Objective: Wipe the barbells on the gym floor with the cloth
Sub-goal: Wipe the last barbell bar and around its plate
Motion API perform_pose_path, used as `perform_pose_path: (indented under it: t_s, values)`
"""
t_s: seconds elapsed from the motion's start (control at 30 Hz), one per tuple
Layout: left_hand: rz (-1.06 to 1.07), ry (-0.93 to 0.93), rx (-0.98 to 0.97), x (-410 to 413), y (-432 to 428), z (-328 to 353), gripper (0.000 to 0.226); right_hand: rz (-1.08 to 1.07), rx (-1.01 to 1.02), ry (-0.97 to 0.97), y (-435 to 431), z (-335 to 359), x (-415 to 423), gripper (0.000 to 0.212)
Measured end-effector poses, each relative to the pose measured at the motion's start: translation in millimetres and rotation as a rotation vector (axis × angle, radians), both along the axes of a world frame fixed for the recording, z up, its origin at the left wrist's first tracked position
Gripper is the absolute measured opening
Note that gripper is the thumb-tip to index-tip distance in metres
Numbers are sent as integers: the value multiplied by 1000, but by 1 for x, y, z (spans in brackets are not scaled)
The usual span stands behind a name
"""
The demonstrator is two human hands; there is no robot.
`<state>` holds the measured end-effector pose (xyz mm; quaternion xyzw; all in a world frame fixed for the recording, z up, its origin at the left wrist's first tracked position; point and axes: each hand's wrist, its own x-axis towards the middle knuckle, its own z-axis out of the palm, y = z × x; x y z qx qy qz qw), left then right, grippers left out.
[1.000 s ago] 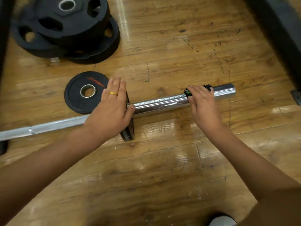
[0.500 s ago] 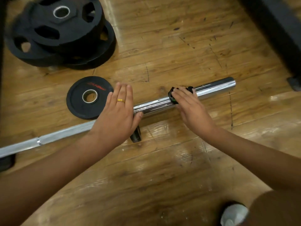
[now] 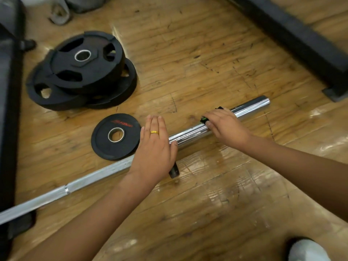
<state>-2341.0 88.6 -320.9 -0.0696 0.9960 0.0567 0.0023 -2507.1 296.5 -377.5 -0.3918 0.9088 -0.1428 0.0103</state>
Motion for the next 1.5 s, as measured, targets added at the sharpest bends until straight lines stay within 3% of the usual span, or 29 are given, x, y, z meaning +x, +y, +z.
perform_pose_path:
  t_s: [0.17,0.3,0.43,0.6,0.83,1.0,1.2,1.37,1.5]
  values:
    - [6,30,-17,15,14,-2,72,69,-76,55,11,-4,18,34]
    - [-16,40,-75,38,28,-2,76,212,-25,51,31,-1,11,36]
    - [-58,44,-128,53,34,-1,72,75,-100,47,40,-5,23,37]
    - [-58,51,-138,56,27,0,75,147,-157,-3,26,-16,61,39]
    - [-18,52,-76,63,41,-8,71,15,-187,11,24,-12,59,35]
    - [-27,64,-120,68,44,-9,71,213,-131,99,22,-14,71,47]
    - [-31,51,-127,73,48,-10,71,27,-175,32,33,-12,61,39]
    - [-52,21,-157,83,52,-9,73,175,-140,19,36,-14,78,45]
    - [-79,27,-169,91,56,-8,72,25,-176,-31,44,-9,76,40]
